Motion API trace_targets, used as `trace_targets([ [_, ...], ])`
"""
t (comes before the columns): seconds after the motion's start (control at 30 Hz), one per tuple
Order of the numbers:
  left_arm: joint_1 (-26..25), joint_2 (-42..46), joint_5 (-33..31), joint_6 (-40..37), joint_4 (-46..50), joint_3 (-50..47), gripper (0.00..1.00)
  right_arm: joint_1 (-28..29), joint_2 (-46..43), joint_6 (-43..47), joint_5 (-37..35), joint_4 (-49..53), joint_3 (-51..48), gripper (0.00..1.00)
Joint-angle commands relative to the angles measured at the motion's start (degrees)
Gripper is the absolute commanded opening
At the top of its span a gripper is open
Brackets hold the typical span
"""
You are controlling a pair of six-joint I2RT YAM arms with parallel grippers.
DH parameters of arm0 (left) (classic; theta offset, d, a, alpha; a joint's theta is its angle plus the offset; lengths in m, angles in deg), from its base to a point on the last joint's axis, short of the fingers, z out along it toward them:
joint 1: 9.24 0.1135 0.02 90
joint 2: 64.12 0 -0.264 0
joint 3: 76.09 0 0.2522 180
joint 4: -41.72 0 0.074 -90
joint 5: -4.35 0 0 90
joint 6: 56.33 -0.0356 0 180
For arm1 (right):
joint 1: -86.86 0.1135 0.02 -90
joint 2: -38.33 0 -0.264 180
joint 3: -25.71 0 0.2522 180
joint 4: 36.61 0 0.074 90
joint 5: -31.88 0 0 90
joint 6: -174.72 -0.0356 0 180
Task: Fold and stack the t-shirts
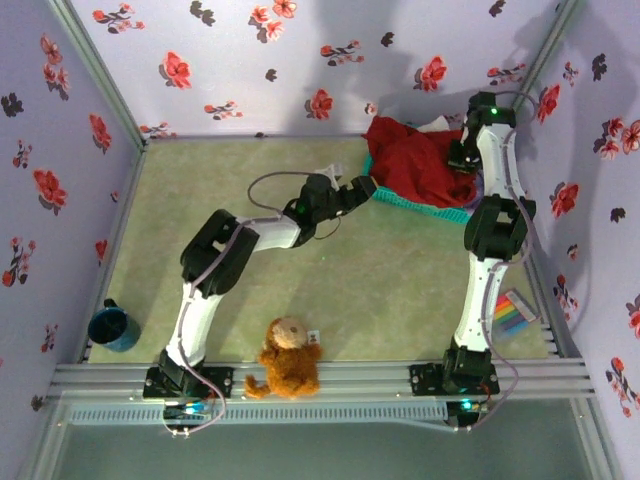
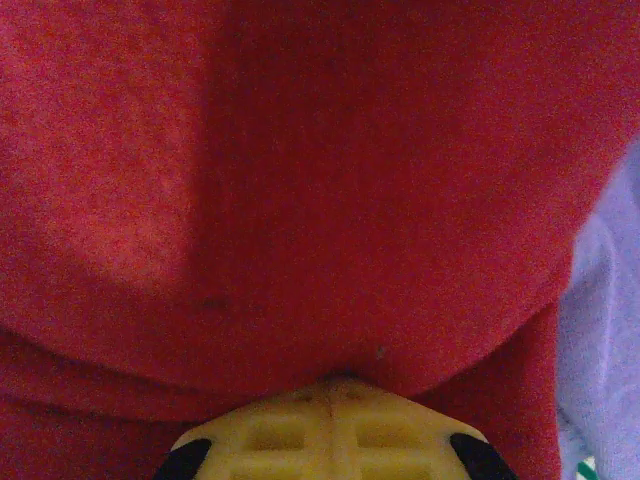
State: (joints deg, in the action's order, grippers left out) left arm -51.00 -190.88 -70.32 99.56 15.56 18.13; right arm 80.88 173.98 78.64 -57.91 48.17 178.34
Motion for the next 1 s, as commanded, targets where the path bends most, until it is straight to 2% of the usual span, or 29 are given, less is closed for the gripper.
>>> trace_targets([
  [0.0,-0.3,-3.0,2.8,2.2,-3.1,3.3,0.88,-0.4,1.3,-1.1,-0.9,7.8,-4.5,0.0],
  [0.17,-0.3,-4.9,2.9,0.6,-0.9,8.5,0.89,-0.4,0.2,-2.1,-1.9,9.2,-11.7,0.0],
  [0.27,-0.3,-7.5,3.3,1.7,-0.6,12.4,0.89,-0.4,-5.0,-4.1,-2.4,5.7,-20.7,0.0],
  [0.53,-0.4,-15.1,4.7,4.9,-0.1,24.0,0.89,0.1,-16.1,-8.0,2.6,-2.0,-38.9,0.0],
  [0.67,-0.4,-17.8,5.2,4.5,2.5,30.5,0.89,0.3,-20.5,-9.3,5.2,-3.6,-44.7,0.0],
  [0.8,-0.4,-21.4,6.5,5.2,4.9,37.5,0.9,0.8,-24.0,-11.3,11.6,-6.1,-49.6,0.0],
  [0.97,-0.7,-24.7,7.2,8.2,4.2,42.2,0.9,4.5,-27.1,-14.5,12.4,-10.0,-54.9,0.0],
])
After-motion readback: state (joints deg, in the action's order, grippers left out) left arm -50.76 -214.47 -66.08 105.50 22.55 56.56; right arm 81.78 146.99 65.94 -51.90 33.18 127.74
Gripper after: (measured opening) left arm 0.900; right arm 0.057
